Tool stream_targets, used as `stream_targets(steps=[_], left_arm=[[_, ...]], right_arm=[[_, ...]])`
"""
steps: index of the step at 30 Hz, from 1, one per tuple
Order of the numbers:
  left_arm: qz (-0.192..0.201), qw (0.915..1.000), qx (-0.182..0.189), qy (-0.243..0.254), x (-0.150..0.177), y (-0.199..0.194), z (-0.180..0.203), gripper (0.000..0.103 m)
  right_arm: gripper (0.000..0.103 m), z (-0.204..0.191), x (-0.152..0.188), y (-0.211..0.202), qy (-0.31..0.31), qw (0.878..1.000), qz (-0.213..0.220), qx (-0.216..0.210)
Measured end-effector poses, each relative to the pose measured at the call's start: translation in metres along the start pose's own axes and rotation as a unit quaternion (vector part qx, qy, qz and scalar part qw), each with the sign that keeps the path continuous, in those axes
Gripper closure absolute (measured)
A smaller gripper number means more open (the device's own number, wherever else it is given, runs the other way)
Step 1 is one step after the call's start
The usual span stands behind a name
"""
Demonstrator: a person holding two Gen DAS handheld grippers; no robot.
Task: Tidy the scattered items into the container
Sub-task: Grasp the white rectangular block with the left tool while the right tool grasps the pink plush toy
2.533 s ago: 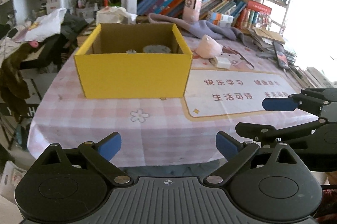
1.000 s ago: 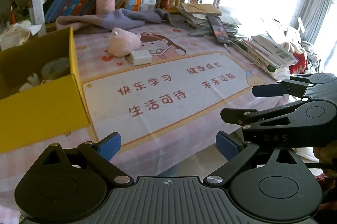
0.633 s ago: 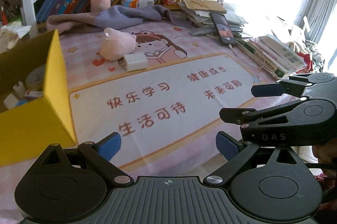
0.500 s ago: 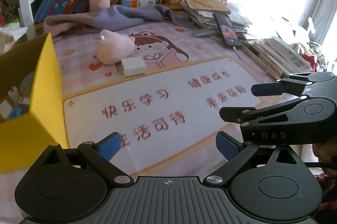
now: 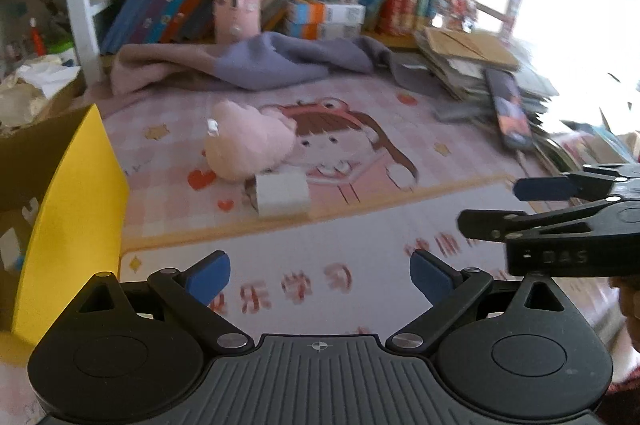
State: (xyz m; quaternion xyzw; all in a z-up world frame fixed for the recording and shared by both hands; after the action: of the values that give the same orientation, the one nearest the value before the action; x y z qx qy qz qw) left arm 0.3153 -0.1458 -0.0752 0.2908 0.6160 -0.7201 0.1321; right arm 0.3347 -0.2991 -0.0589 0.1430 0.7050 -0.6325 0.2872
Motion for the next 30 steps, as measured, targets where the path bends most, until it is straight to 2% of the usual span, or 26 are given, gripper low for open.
stream_targets(steps=[8,16,19,25,30], left_arm=[[0.009,0.9989,-0.040,-0.023,-0.029,0.044,0.001,0.007],[0.010,0.9964,-0.071,-0.045,-0.042,0.090,-0.011,0.007],[0.011,0.9953,-0.078,-0.056,-0.044,0.102,-0.017,0.007],[0.011,0.9945,-0.073,-0.075,-0.048,0.121,-0.027,0.009],[0.002,0.9942,-0.070,-0.081,-0.047,0.134,-0.030,0.013]], right_arm=[[0.031,0.024,-0.041,0.028,-0.021,0.999,0.022,-0.027],[0.027,0.013,-0.079,0.065,-0.061,0.995,0.044,-0.072],[0.020,0.003,-0.090,0.081,-0.081,0.992,0.043,-0.091],[0.016,-0.020,-0.106,0.109,-0.130,0.984,0.043,-0.115],[0.011,-0.035,-0.113,0.125,-0.146,0.980,0.040,-0.130]])
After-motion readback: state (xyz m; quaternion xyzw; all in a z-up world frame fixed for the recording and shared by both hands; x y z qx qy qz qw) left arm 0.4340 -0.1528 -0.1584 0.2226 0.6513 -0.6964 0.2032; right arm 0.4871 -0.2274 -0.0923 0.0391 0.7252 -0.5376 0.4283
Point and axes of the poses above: each gripper's, at about its wrist camera, not at the fingertips, and y roughly the way its jaws point, z to its right, x to its underside, the point moved 7 cm from there along y, roughly the way its jaws point, and after that the axes turned 8 degrees about -z, right-handed, at the moved point
